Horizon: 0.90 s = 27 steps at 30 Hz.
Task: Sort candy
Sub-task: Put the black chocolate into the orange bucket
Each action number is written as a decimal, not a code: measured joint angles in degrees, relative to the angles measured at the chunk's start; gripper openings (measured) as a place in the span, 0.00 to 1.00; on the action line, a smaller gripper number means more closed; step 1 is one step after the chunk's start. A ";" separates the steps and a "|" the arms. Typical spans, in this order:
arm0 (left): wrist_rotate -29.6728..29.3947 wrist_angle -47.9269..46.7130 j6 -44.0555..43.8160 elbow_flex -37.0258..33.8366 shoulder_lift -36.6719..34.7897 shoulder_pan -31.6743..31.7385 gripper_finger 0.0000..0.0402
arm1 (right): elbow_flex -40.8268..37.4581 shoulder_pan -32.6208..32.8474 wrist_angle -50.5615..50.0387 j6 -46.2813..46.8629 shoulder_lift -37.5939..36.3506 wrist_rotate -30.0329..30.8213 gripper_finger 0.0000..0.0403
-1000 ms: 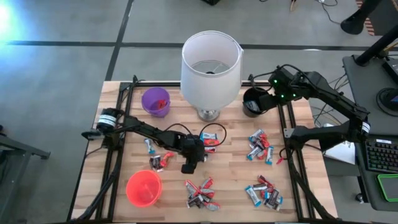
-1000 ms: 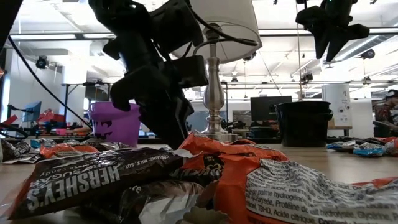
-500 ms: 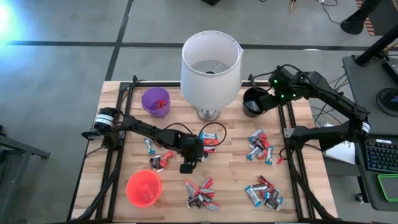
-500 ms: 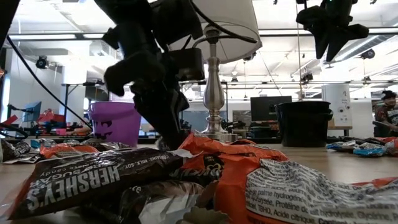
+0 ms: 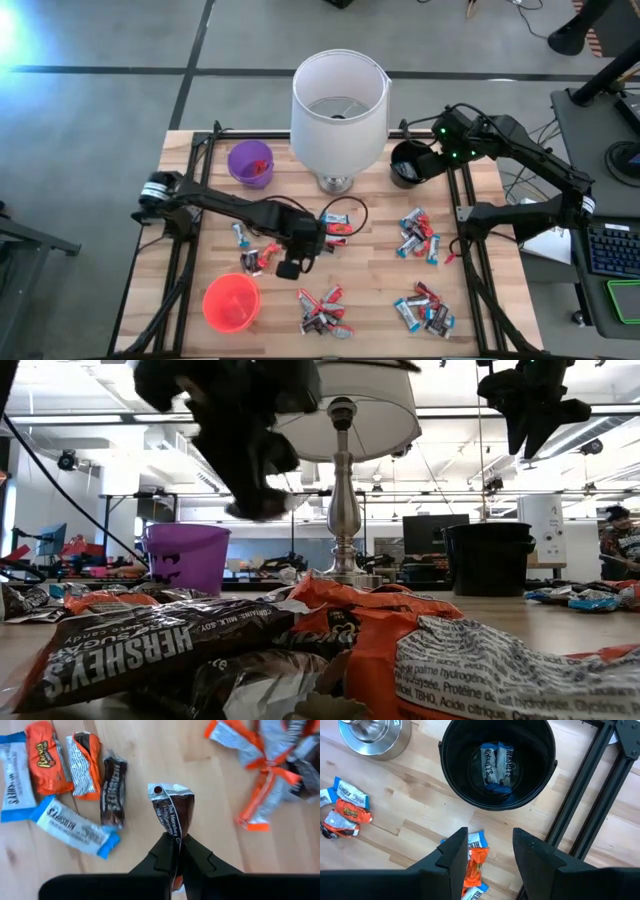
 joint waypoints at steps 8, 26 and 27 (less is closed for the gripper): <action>-0.18 -6.51 -7.02 -0.83 -8.92 -3.33 0.00 | 0.00 0.01 0.00 -0.21 0.00 -0.02 0.36; -0.02 -17.30 -32.78 -9.73 -25.93 -17.98 0.00 | 0.00 0.00 0.18 -0.50 0.00 -0.08 0.36; -0.02 -17.30 -33.90 -10.46 -26.44 -18.74 0.00 | 0.00 0.01 0.29 -0.42 0.00 -0.09 0.36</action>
